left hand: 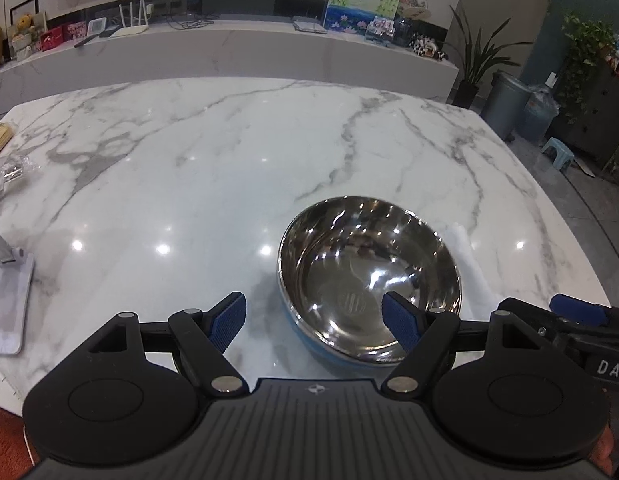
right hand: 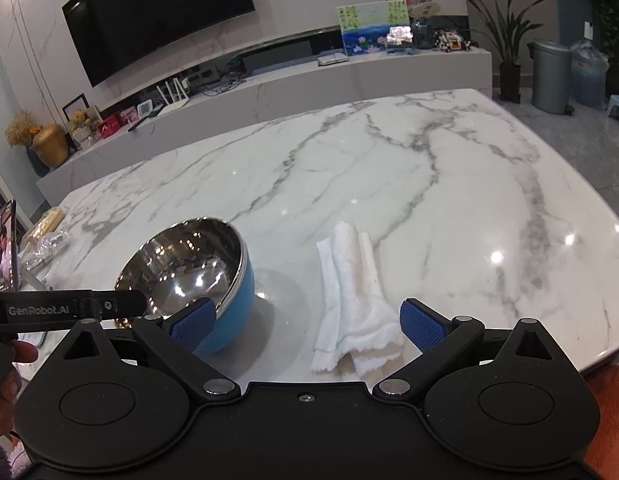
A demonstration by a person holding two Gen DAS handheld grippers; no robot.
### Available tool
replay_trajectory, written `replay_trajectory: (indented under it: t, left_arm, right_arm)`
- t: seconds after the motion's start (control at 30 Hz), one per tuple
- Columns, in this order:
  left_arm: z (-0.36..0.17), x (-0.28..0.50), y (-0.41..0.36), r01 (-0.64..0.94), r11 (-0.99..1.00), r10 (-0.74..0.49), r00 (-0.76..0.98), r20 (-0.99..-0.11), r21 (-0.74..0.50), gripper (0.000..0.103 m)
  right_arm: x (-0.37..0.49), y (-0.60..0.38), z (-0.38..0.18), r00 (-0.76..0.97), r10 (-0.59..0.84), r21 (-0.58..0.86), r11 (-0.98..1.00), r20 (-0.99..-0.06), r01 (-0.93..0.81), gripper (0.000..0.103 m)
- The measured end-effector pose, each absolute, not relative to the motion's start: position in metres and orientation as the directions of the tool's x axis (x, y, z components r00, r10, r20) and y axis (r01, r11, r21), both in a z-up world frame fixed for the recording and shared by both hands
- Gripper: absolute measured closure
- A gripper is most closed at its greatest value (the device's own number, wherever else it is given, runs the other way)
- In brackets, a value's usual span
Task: Clean bowl
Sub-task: 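Grasp the white paper towel with the right gripper and lift it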
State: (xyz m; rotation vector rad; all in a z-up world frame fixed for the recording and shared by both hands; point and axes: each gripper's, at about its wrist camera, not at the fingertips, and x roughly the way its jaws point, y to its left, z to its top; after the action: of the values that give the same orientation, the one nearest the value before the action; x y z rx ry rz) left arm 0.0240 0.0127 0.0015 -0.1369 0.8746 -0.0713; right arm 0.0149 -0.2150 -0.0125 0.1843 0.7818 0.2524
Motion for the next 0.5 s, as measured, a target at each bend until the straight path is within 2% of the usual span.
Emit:
replay_trajectory:
  t: [0.23,0.4,0.5]
  left_arm:
    - [-0.008,0.037,0.016,0.005,0.986,-0.136,0.607,-0.783,-0.167,0.029]
    - [-0.013,0.044,0.025,-0.006,0.970,-0.197,0.558,-0.806,-0.242,0.029]
    - [-0.014,0.050,0.029,-0.026,0.975,-0.172,0.539,-0.824,-0.221,0.029]
  right_arm:
    - [0.023,-0.220,-0.014,0.681,0.271,0.238,0.960,-0.680,-0.145,0.007]
    - [0.029,-0.220,-0.017,0.670,0.270,0.228,0.962,-0.691,-0.151,0.009]
    - [0.033,-0.220,-0.019,0.664,0.270,0.215,0.963,-0.697,-0.165,0.009]
